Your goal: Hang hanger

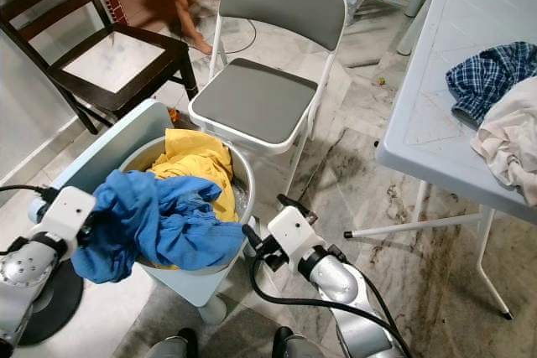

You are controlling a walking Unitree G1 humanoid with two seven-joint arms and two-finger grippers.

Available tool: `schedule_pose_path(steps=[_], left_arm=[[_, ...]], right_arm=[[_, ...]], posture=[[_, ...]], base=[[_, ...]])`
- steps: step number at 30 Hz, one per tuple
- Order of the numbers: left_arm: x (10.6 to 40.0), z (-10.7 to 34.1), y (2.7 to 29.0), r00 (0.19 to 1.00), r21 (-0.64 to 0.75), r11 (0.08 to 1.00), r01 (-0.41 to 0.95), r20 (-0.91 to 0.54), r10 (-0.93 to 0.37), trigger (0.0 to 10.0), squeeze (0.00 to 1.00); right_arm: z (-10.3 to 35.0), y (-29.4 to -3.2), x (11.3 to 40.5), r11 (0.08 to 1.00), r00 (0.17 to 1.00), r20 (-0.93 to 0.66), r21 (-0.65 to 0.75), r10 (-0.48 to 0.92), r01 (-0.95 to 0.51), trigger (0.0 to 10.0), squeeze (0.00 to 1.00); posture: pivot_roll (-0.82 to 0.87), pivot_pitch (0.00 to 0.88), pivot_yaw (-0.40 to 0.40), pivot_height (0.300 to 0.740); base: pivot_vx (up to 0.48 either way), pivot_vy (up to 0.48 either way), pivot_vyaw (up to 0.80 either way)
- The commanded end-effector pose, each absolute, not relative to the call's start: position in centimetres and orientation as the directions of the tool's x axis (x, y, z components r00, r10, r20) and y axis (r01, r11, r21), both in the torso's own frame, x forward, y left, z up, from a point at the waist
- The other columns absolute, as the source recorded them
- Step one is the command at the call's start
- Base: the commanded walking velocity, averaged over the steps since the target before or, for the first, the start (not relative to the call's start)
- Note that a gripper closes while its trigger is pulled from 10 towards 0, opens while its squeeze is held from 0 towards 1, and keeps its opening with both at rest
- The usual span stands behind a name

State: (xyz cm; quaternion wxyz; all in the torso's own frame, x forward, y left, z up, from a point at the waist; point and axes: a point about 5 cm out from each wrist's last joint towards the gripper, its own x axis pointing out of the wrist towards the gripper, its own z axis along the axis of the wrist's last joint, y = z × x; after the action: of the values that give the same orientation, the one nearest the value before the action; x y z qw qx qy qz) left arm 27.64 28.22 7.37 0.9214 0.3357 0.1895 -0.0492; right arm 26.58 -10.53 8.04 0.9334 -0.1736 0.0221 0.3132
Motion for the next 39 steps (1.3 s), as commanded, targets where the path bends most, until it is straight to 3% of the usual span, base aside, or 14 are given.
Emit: schedule_pose_path(steps=[1, 10, 19, 23, 26, 30, 37, 38, 39], left_arm=[[27.3, 6.9, 28.7, 0.897, 0.605, 0.75, 0.266, -0.441, 0.038, 10.0, 1.0], [29.2, 11.1, 31.2, 0.964, 0.699, 0.713, -0.056, -0.148, 0.221, 10.0, 1.0], [30.6, 13.3, 29.7, 0.975, 0.667, 0.72, -0.191, 0.044, 0.218, 10.0, 1.0], [30.9, 13.5, 29.2, 0.977, 0.643, 0.741, -0.195, 0.059, 0.205, 10.0, 1.0], [31.2, 13.5, 29.1, 0.965, 0.437, 0.862, -0.258, 0.068, 0.254, 10.0, 1.0], [31.8, 15.7, 28.4, 0.956, 0.381, 0.881, -0.279, 0.2, 0.216, 10.0, 1.0], [32.6, 15.1, 27.7, 0.975, 0.346, 0.913, -0.215, 0.122, 0.184, 10.0, 1.0], [32.7, 12.5, 27.2, 0.986, 0.332, 0.938, -0.101, -0.089, 0.138, 10.0, 1.0], [32.4, 11.0, 26.8, 0.977, 0.269, 0.961, -0.065, -0.181, 0.117, 10.0, 1.0]], right_arm=[[7.7, -10.7, 26.3, 0.741, 0.801, -0.165, -0.31, 0.575, -0.595, 10.0, 0.0], [7.7, -10.7, 26.5, 0.742, 0.804, -0.165, -0.314, 0.572, -0.592, 10.0, 0.0], [7.8, -10.7, 26.5, 0.741, 0.804, -0.163, -0.317, 0.572, -0.592, 10.0, 0.0], [7.8, -10.8, 26.5, 0.741, 0.805, -0.165, -0.32, 0.57, -0.59, 10.0, 0.0], [7.8, -10.9, 26.5, 0.743, 0.808, -0.165, -0.324, 0.566, -0.586, 10.0, 0.0], [7.9, -11.0, 26.6, 0.744, 0.81, -0.165, -0.326, 0.563, -0.583, 10.0, 0.0], [7.8, -11.0, 26.7, 0.745, 0.812, -0.166, -0.329, 0.56, -0.581, 10.0, 0.0], [7.8, -11.0, 26.7, 0.745, 0.813, -0.165, -0.329, 0.559, -0.58, 10.0, 0.0], [7.9, -11.0, 26.7, 0.746, 0.813, -0.164, -0.329, 0.558, -0.578, 10.0, 0.0]], posture=[[0.17, 0.258, -0.024, 0.74], [0.17, 0.257, -0.024, 0.74], [0.16, 0.252, -0.028, 0.74], [0.16, 0.251, -0.031, 0.74], [0.16, 0.251, -0.033, 0.74], [0.15, 0.251, -0.033, 0.74], [0.15, 0.247, -0.03, 0.74], [0.15, 0.245, -0.029, 0.74], [0.15, 0.243, -0.027, 0.74]], base=[[0.0, 0.0, 0.0], [0.0, 0.0, 0.0], [0.0, 0.0, 0.0], [0.0, 0.0, 0.0], [0.0, 0.0, 0.0], [0.0, 0.0, 0.0], [0.0, 0.0, 0.0], [0.0, 0.0, 0.0], [0.0, 0.0, 0.0]])
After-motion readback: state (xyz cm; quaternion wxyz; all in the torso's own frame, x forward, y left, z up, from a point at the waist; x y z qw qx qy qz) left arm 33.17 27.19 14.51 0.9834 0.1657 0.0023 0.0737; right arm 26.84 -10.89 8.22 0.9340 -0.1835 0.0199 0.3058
